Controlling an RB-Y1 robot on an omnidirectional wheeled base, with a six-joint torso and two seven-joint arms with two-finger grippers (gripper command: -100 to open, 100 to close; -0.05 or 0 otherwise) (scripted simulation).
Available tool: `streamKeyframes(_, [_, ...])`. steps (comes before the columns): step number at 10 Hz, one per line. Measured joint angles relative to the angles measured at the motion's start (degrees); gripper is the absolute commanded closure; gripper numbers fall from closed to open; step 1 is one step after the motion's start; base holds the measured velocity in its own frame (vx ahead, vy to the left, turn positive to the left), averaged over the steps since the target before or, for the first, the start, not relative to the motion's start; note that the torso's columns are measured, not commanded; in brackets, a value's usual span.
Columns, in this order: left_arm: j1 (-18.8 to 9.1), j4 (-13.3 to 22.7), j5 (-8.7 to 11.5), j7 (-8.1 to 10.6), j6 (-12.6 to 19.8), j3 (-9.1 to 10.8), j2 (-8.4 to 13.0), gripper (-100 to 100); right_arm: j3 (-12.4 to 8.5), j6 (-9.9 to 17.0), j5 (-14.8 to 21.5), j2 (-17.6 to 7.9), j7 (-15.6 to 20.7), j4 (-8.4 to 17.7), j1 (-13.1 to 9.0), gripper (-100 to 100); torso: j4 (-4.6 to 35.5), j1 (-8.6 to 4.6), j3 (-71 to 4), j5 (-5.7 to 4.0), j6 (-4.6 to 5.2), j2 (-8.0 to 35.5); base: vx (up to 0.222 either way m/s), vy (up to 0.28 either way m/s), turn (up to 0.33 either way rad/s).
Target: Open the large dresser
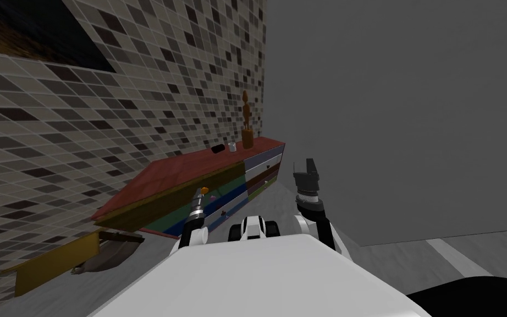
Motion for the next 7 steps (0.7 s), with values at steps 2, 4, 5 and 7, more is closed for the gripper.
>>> streamKeyframes(2, [0.7,-0.9,-0.1,0.00,0.8,-0.26,-0.2,100,0.0,0.0,0.0,0.0,0.0,0.0,0.0,0,0.0,0.03,-0.1,-0.04,0.03,-0.2,-0.111,-0.091,0.008])
streamKeyframes(4, [1.1,-1.1,-0.1,0.03,1.0,-0.35,-0.2,100,0.0,0.0,0.0,0.0,0.0,0.0,0.0,0,0.0,0.08,-0.2,-0.07,0.03,-0.3,-0.120,-0.080,0.013])
streamKeyframes(5, [1.2,-1.4,-0.1,0.01,1.0,-0.43,-0.2,100,0.0,0.0,0.0,0.0,0.0,0.0,0.0,0,0.0,0.02,-0.1,-0.03,0.06,-0.1,-0.150,-0.078,0.002])
streamKeyframes(7, [1.7,-1.9,-0.2,-0.02,1.3,-0.74,-0.4,100,0.0,0.0,0.0,0.0,0.0,0.0,0.0,0,0.0,0.04,-0.1,-0.01,0.05,-0.2,-0.162,-0.102,0.007])
